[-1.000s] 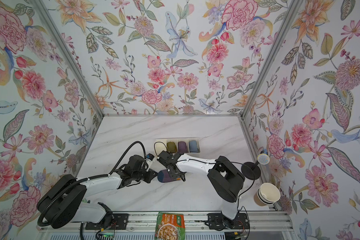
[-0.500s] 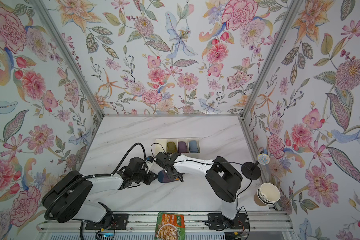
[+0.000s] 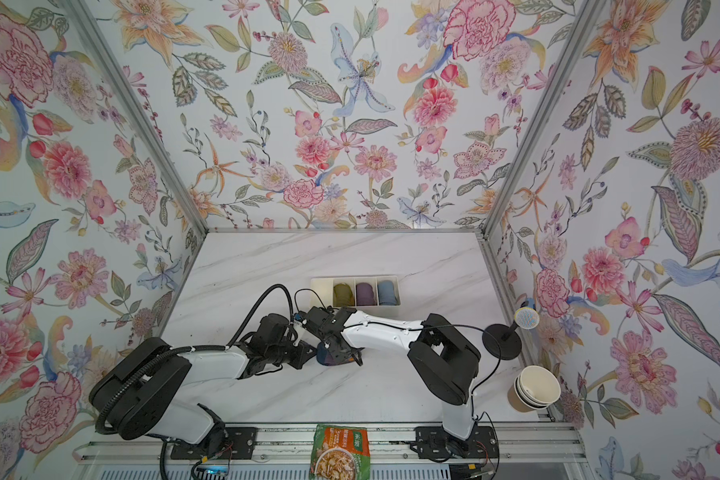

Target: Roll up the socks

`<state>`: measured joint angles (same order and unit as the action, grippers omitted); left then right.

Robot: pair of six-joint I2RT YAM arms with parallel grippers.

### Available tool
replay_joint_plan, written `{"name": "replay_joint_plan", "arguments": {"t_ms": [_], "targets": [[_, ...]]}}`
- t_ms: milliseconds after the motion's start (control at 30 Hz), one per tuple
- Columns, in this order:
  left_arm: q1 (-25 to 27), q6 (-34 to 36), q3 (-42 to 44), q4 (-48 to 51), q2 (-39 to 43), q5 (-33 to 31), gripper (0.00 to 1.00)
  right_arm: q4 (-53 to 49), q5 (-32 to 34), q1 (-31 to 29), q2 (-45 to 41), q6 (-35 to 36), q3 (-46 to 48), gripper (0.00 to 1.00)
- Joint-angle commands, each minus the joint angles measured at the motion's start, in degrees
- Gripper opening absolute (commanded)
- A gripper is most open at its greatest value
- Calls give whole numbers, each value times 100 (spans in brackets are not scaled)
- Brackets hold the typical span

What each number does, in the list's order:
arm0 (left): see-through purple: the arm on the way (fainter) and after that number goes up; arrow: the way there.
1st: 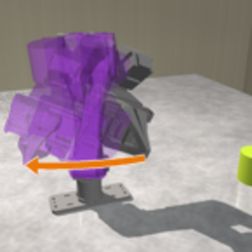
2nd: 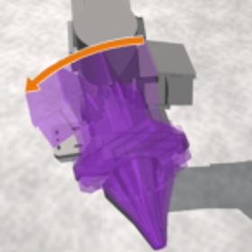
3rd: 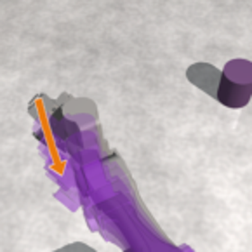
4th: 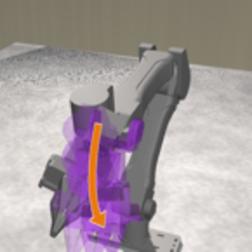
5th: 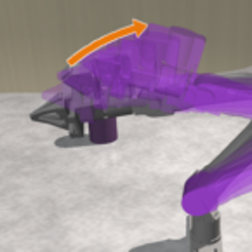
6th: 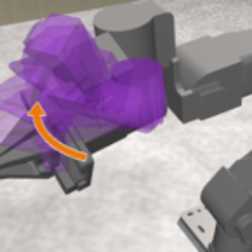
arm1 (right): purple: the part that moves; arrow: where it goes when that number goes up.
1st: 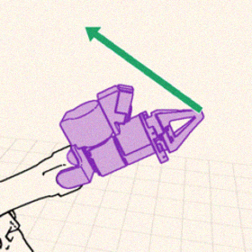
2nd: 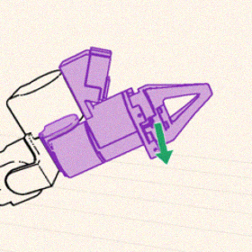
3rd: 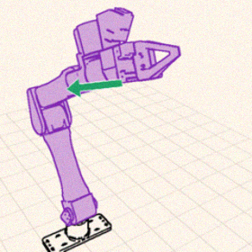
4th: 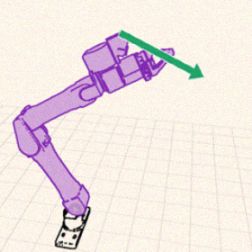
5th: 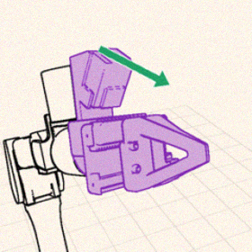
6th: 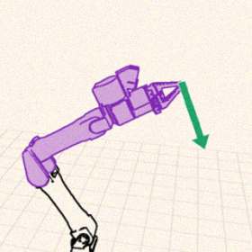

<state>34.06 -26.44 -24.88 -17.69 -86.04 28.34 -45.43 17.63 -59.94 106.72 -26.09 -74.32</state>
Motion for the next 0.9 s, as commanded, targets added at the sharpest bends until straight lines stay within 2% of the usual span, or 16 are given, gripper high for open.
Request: {"name": "replay_joint_plan", "arguments": {"t_ms": [0, 333, 867], "targets": [[-40, 4, 41, 94, -122, 65, 7, -117, 127, -70, 69, 108, -145, 46], [-40, 42, 2, 142, -138, 58, 7, -89, 180, -133, 3, 190, -182, 49], [-34, 42, 27, 149, -140, 44, 7, 403, -197, -167, -230, 445, -5, 50]]}}
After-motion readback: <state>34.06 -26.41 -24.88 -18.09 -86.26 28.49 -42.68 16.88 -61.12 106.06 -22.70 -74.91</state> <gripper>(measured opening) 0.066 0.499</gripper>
